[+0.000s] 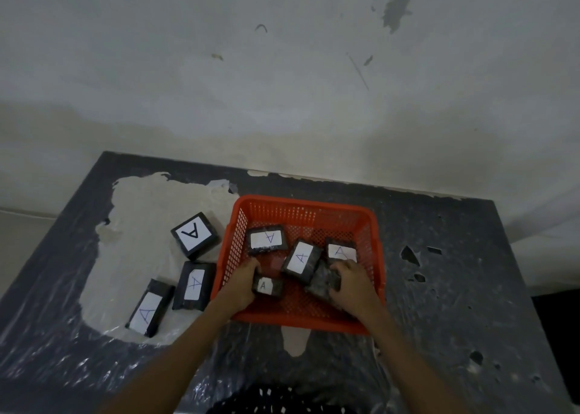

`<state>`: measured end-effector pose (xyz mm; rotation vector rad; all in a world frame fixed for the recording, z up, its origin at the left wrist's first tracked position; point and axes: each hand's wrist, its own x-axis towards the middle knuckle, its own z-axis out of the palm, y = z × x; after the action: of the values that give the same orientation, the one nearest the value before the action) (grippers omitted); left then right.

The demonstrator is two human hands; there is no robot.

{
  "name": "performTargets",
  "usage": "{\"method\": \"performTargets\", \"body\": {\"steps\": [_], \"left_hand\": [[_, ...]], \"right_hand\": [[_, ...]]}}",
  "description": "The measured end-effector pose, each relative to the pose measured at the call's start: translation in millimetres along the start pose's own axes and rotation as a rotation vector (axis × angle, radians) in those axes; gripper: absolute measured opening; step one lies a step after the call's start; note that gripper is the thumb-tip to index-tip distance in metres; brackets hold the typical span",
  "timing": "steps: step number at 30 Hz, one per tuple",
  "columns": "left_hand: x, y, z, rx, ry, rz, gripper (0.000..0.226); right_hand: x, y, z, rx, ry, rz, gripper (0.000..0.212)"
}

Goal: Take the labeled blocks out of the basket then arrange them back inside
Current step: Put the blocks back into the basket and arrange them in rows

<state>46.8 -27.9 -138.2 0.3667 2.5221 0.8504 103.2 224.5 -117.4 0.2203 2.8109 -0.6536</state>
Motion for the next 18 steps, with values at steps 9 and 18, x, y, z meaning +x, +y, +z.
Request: {"method": "performTargets", "body": {"steps": [9, 18], "left_hand": [[2, 2, 11, 0.512, -0.039, 0.013, 0.061], [-1, 13, 15, 0.327, -0.038, 0.168, 0.054]], "right_hand": [[-1, 0, 14, -0.371, -0.162, 0.022, 0.098], [-1, 4, -18, 0.715, -0.209, 0.245, 0.011]]}}
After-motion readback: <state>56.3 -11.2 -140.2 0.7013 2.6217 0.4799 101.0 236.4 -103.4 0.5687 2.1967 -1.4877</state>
